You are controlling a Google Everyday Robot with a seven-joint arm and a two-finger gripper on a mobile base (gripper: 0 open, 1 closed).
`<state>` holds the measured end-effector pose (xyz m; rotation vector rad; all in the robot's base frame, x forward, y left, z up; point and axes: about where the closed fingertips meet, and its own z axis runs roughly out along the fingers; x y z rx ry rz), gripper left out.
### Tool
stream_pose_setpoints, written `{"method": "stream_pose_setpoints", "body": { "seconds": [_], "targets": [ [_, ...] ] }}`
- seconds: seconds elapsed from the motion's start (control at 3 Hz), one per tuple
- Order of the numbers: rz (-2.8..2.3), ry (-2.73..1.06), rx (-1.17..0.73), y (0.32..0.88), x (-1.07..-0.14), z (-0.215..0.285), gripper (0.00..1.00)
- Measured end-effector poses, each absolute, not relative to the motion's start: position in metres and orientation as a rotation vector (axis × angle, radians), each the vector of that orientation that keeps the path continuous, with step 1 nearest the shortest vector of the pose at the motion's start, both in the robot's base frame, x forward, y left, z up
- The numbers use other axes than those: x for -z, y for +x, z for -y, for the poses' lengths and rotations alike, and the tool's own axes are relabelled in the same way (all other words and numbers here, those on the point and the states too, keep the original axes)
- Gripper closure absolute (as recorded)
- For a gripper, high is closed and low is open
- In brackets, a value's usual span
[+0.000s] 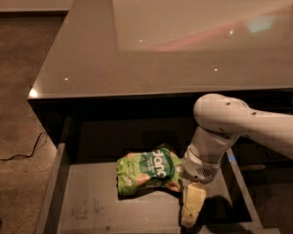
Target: Open top drawer
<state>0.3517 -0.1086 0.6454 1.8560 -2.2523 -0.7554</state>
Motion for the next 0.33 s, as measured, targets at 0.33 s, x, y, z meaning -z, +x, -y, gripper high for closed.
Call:
{"method": "stream_pose_setpoints", "body": {
  "seconds": [0.33],
  "targets": [
    [2.252, 1.856, 0.755, 0.3516, -0.6453, 0.1086, 0.00]
  ]
}}
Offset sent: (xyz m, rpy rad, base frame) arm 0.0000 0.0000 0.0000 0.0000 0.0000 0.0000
